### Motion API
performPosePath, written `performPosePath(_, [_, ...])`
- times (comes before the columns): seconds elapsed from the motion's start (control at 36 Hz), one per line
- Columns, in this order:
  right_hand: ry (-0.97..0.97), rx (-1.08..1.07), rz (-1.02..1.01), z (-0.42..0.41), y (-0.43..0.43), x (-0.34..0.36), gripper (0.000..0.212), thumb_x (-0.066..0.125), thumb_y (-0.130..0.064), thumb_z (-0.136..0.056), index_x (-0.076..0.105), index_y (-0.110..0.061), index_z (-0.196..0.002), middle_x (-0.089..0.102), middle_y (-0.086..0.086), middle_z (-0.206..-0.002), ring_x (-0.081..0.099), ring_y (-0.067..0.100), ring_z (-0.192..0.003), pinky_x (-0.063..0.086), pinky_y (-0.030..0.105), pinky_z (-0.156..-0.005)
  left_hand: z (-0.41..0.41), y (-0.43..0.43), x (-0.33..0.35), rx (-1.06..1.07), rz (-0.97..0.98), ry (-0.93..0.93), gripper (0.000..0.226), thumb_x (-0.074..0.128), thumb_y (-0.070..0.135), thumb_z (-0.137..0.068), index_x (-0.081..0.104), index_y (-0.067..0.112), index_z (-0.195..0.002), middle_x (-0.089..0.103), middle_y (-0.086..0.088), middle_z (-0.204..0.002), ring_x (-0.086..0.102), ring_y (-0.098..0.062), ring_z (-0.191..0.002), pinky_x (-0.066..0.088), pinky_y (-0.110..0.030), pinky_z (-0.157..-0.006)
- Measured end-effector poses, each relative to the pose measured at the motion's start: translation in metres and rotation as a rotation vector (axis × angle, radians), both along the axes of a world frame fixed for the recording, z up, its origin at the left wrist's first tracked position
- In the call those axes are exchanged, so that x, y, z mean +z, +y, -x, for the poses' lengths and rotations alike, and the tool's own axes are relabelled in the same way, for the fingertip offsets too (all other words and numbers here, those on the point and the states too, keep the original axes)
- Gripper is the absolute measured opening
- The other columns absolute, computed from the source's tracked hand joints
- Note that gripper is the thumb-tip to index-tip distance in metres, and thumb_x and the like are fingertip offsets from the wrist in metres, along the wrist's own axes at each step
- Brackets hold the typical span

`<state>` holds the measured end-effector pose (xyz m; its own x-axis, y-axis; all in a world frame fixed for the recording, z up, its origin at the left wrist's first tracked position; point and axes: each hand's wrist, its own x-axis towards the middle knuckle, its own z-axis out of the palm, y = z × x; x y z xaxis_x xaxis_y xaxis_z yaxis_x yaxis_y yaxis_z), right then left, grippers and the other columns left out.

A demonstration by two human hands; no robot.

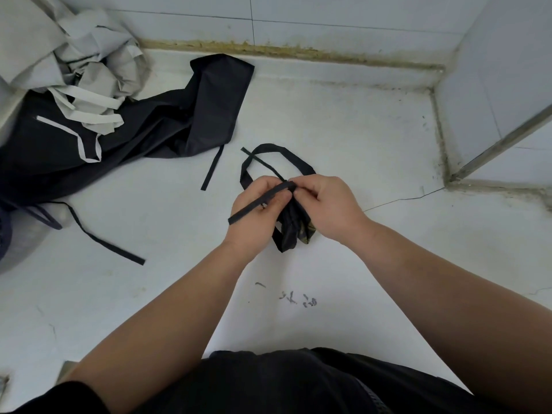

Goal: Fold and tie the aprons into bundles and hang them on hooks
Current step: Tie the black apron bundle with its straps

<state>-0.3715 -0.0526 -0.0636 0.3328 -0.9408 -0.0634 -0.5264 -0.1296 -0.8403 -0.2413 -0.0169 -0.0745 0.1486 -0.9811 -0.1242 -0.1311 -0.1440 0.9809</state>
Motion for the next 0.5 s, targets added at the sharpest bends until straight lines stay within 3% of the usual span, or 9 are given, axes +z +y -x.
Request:
performPosePath(0.14, [0.068,0.085,-0.004,0.003,-0.003,0.0,0.024,0.044,-0.008,-0.097,0.068,-0.003,-0.096,0.05,-0.01,-0.061,0.046,-0.001,-0.055,0.035,0.013,-0.055,-0.002,0.0,-0.003,0.01,-0.013,0.039,0.013,0.062,0.006,-0.09,0.061,0.019,-0.09,0.06,-0.01,-0.08,0.056,-0.006,-0.071,0.048,-0.013,-0.067])
performPosePath(0.25, [0.1,0.127,-0.067,0.005,-0.004,0.005,0.023,0.043,-0.006,-0.097,0.066,-0.002,-0.094,0.049,-0.007,-0.063,0.046,-0.001,-0.055,0.035,0.012,-0.054,-0.004,-0.001,-0.001,-0.001,-0.07,0.17,0.019,0.064,0.002,-0.088,0.054,0.013,-0.101,0.064,0.007,-0.062,0.062,-0.003,-0.068,0.049,-0.012,-0.067])
performPosePath(0.36, [0.097,0.142,-0.18,0.006,-0.009,0.01,0.023,0.045,-0.01,-0.096,0.066,-0.011,-0.09,0.05,-0.006,-0.064,0.044,0.006,-0.057,0.034,0.011,-0.05,-0.004,-0.002,0.0,0.007,-0.058,0.116,0.012,0.066,0.001,-0.087,0.065,0.013,-0.088,0.067,-0.001,-0.078,0.063,-0.009,-0.075,0.053,-0.018,-0.07])
performPosePath(0.5, [-0.021,-0.073,-0.183,0.0,-0.006,0.001,0.035,0.053,-0.023,-0.095,0.061,0.004,-0.075,0.053,0.009,-0.067,0.047,0.017,-0.062,0.04,0.032,-0.062,0.002,-0.002,-0.003,0.108,-0.023,-0.01,0.017,0.071,0.011,-0.084,0.06,0.019,-0.075,0.063,0.002,-0.076,0.059,-0.005,-0.067,0.051,-0.02,-0.066])
